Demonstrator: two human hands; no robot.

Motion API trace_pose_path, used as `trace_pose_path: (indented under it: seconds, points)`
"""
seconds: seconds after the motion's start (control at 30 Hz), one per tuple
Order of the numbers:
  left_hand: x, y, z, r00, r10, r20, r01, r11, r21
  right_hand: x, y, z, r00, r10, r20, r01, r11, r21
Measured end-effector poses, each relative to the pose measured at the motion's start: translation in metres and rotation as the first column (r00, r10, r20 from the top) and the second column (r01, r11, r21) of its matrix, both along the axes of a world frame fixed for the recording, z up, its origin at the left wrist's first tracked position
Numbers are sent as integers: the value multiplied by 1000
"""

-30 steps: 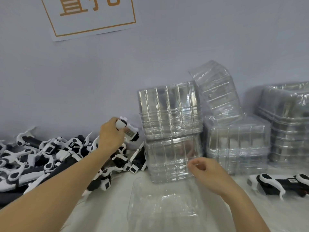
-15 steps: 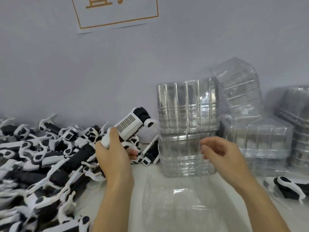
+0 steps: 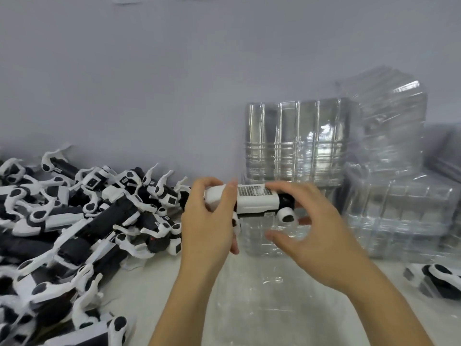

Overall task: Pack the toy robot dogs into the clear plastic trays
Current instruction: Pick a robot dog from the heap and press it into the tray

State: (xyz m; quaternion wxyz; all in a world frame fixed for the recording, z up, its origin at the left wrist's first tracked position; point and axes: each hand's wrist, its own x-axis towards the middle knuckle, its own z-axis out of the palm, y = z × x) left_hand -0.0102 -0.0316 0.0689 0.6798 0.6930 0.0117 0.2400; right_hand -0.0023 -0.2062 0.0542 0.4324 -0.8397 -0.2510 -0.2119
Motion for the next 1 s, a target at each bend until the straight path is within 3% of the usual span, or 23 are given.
trace_pose_path:
  seconds: [0.2,0.3,0.4,0.53,0.73,0.83,1.0]
  points:
    - [4,1,5,989,-130,-70,138,981,133,6,7,-7,972,-197,130,212,970,-121]
    - [6,7,4,992,-86,-90,109,950,293,5,2,-6,993,-120,-9,118,983,-141]
    - [8,15,2,977,-187,-106,212,916,340,3,-5,-5,990,-7,-139,-5,997,-81]
    - [8,14,-1,936,-341,-84,350,888,297,-1,-12,-2,970,19,-242,-27,999,-29]
    - [16,17,-19,941,-306,-144,338,833,438,4,-24,-2,939,-39,-342,-12,989,-146]
    - [18,16,-37,963,-218,-160,262,897,355,5,-24,-6,927,-102,-361,37,983,-182]
    - [20,13,-74,943,-143,-301,162,986,40,9,-11,-19,914,-31,-404,2,997,-73]
